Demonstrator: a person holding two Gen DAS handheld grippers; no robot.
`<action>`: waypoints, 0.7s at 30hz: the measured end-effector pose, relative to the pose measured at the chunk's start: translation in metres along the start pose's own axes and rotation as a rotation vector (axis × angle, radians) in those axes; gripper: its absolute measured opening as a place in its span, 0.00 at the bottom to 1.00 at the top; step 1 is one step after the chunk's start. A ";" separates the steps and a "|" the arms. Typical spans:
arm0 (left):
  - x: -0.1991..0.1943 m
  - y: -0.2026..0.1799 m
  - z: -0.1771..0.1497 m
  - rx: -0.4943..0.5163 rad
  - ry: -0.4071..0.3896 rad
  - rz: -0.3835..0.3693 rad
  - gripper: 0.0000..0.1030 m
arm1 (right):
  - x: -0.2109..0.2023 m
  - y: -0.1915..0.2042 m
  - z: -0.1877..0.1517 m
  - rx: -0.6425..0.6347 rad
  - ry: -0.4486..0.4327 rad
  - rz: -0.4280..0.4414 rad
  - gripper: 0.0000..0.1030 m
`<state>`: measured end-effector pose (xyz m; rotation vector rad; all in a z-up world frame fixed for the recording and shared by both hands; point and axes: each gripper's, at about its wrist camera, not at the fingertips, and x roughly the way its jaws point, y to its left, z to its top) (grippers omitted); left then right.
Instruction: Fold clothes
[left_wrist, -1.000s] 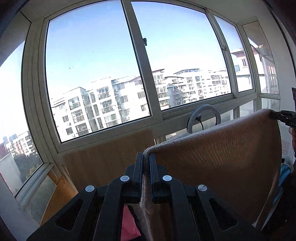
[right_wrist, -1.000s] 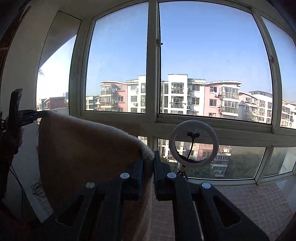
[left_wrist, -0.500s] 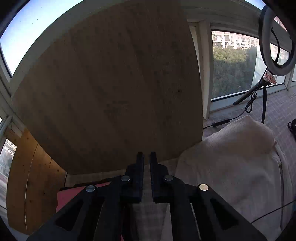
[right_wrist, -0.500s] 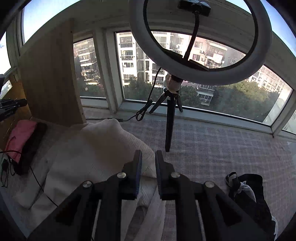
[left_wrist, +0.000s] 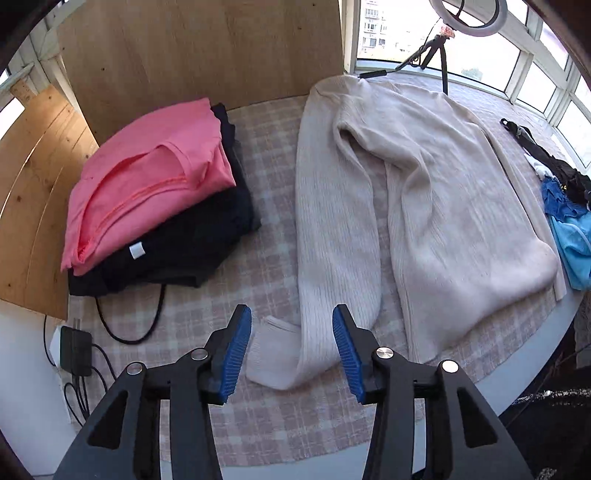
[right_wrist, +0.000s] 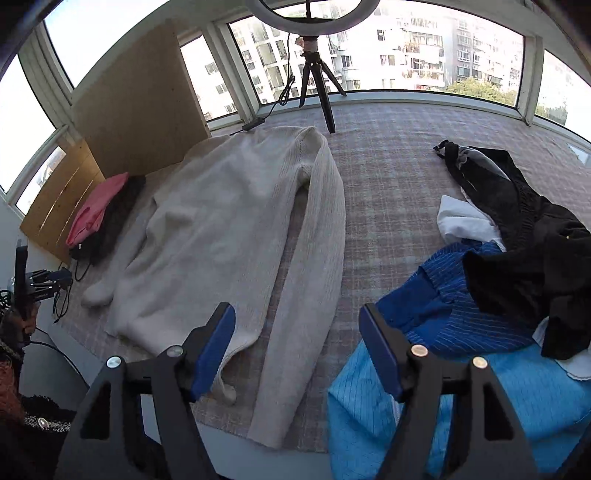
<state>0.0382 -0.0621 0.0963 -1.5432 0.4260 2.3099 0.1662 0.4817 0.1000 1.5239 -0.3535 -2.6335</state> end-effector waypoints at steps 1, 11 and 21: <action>0.012 -0.008 -0.009 0.018 0.020 -0.001 0.42 | 0.011 0.005 -0.011 0.001 0.021 -0.013 0.67; 0.051 -0.019 -0.019 0.016 0.014 -0.030 0.06 | 0.079 0.028 -0.068 -0.127 0.160 -0.203 0.65; -0.022 0.038 -0.015 -0.058 -0.116 0.155 0.10 | 0.014 -0.003 -0.048 -0.047 0.034 -0.388 0.11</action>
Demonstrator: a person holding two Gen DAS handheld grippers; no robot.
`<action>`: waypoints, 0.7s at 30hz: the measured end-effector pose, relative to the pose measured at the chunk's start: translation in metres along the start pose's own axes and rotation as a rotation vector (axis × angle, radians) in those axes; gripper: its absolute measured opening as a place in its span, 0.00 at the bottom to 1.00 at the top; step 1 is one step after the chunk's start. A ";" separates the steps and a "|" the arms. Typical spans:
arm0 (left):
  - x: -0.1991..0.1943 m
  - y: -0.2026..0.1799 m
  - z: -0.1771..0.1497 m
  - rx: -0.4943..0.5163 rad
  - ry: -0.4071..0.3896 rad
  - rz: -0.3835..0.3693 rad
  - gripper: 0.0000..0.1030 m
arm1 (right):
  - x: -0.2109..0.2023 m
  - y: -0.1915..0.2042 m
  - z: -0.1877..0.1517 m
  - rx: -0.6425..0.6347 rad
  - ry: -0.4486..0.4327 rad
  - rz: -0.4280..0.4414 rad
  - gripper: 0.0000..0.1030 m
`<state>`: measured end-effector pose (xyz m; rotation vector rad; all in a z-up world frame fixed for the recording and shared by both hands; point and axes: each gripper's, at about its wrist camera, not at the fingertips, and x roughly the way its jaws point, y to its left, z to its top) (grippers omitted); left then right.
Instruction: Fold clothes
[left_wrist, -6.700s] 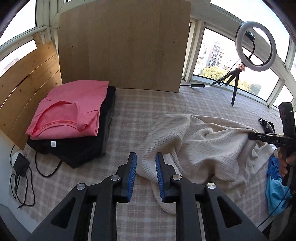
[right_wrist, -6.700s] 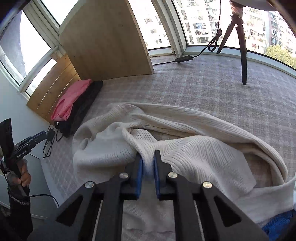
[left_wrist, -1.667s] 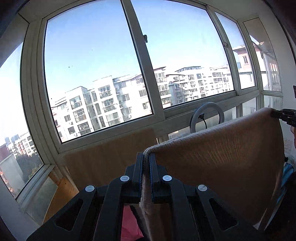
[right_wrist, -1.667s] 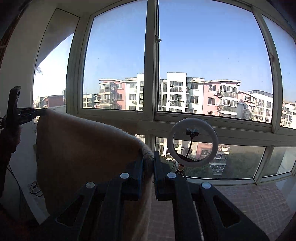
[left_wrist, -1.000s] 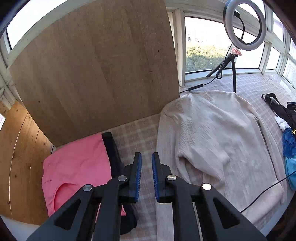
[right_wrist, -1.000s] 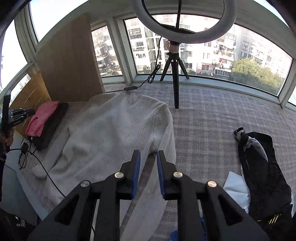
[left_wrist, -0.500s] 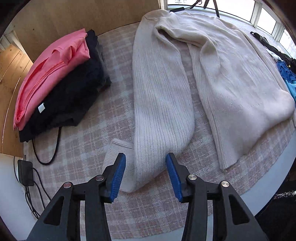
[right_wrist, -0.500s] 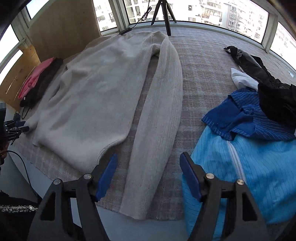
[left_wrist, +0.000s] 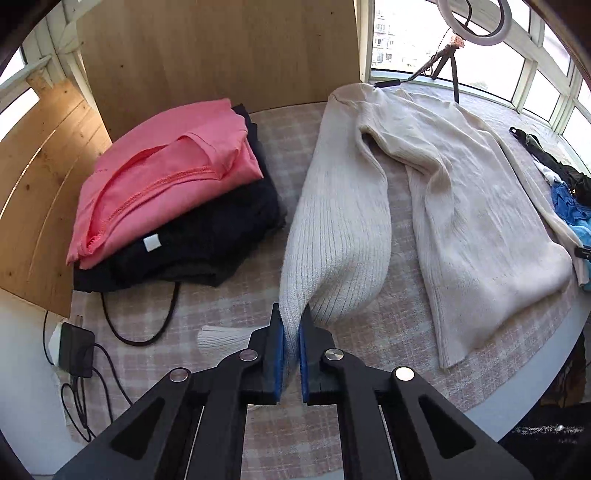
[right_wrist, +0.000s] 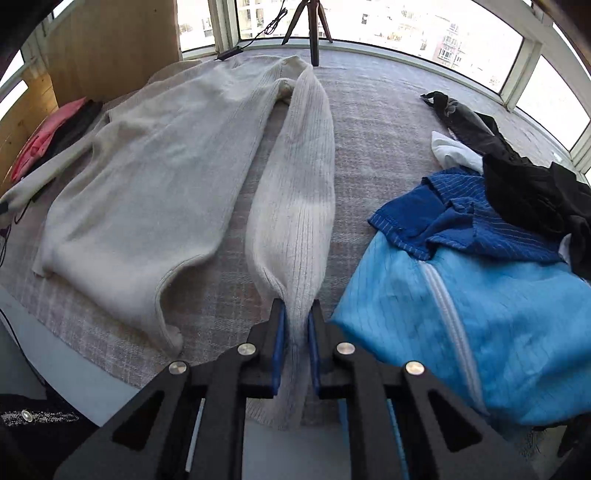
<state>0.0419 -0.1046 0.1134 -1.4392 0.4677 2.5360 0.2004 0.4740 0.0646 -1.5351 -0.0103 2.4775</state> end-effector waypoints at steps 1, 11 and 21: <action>-0.001 0.011 -0.001 0.001 0.002 0.090 0.12 | -0.012 -0.013 0.003 0.024 -0.019 -0.122 0.13; 0.006 -0.053 -0.030 -0.021 0.058 -0.320 0.28 | -0.028 0.042 -0.014 0.052 -0.062 0.410 0.47; 0.045 -0.145 -0.018 0.046 0.158 -0.470 0.16 | 0.025 0.098 -0.031 -0.069 0.009 0.466 0.49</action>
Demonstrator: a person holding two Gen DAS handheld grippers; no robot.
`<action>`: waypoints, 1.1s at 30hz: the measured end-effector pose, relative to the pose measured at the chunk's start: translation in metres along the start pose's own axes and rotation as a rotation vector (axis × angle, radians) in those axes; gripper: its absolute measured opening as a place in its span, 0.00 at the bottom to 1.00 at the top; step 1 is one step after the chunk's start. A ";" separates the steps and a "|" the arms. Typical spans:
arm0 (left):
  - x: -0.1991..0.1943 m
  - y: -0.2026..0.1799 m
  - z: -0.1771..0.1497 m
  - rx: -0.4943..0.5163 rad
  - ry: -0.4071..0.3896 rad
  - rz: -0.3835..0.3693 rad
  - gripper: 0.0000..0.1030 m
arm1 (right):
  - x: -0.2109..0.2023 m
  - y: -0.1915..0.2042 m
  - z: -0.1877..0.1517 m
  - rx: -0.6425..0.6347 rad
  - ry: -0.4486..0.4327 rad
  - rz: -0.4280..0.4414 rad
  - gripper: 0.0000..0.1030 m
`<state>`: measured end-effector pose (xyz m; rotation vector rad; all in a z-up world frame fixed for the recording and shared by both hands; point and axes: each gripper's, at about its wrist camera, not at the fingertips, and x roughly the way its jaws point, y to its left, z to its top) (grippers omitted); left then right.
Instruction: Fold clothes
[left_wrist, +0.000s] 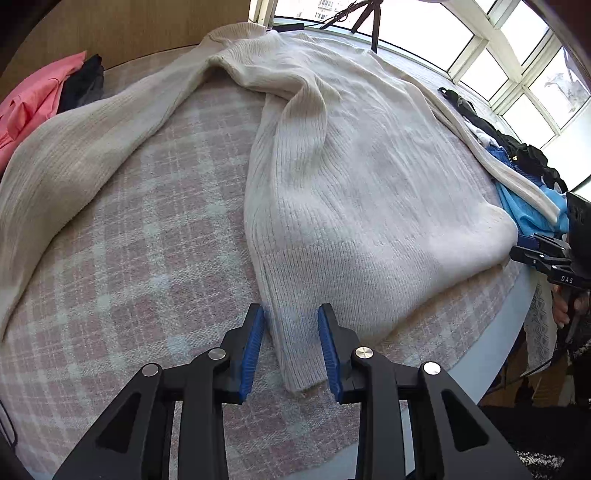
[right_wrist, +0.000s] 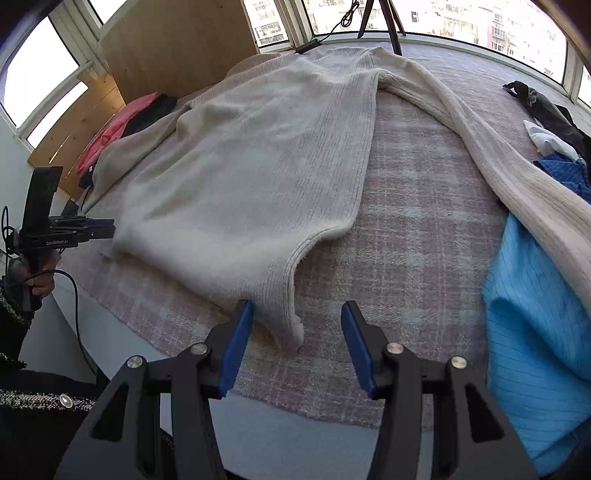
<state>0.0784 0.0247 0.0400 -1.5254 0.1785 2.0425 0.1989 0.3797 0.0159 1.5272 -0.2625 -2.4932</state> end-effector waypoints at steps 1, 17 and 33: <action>0.003 -0.001 0.001 0.000 -0.013 -0.002 0.09 | 0.003 0.000 0.000 -0.004 -0.005 -0.002 0.49; -0.127 0.006 -0.036 -0.055 -0.145 -0.085 0.00 | -0.138 0.016 0.027 -0.005 -0.120 0.081 0.05; -0.004 0.032 0.106 -0.076 -0.151 -0.026 0.15 | -0.068 -0.078 0.097 0.243 -0.114 0.122 0.30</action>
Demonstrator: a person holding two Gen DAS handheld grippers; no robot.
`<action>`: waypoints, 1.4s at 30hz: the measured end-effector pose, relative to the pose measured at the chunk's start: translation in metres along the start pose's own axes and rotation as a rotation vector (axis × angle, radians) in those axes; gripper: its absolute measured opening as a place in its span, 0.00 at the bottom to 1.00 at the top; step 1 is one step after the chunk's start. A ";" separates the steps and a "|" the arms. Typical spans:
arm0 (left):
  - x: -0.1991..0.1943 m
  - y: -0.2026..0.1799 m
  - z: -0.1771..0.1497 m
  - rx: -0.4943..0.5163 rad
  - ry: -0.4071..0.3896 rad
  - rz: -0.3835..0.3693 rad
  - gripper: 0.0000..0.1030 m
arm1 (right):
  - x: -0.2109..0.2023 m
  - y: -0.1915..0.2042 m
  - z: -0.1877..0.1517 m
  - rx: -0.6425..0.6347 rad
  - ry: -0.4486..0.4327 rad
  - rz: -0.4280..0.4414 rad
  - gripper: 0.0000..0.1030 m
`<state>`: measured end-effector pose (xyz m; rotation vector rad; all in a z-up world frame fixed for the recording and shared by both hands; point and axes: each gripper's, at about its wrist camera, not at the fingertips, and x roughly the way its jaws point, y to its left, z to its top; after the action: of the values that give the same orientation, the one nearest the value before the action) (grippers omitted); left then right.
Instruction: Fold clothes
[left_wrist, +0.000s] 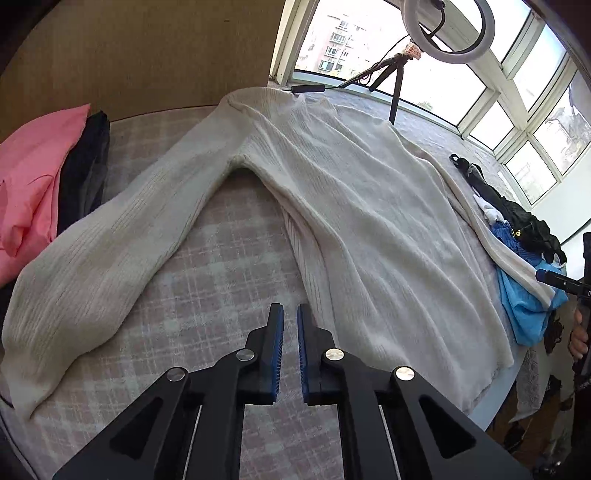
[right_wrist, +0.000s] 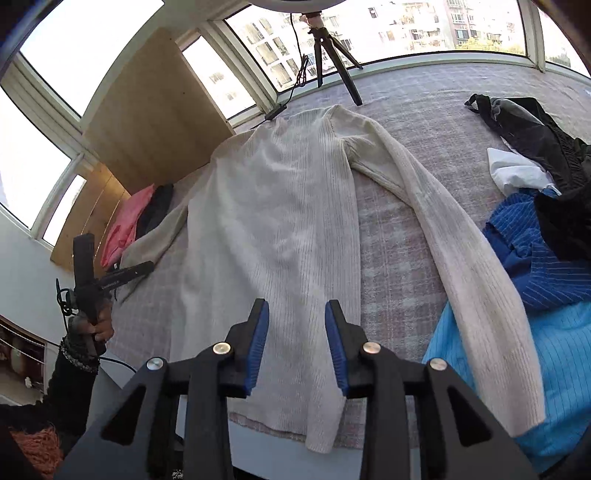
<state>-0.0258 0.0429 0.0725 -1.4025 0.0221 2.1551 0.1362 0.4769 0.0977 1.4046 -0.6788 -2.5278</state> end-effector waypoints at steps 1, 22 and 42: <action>0.007 0.000 0.011 -0.012 -0.004 0.010 0.17 | 0.009 -0.004 0.013 0.011 -0.012 -0.006 0.30; 0.069 0.036 0.080 0.097 0.004 0.496 0.05 | 0.167 -0.040 0.138 -0.454 0.126 -0.419 0.09; 0.044 -0.023 -0.021 -0.001 0.100 0.136 0.20 | 0.099 -0.027 0.073 -0.229 0.142 -0.173 0.24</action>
<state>-0.0107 0.0751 0.0326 -1.5487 0.1578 2.1910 0.0235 0.4876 0.0432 1.5989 -0.2429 -2.5014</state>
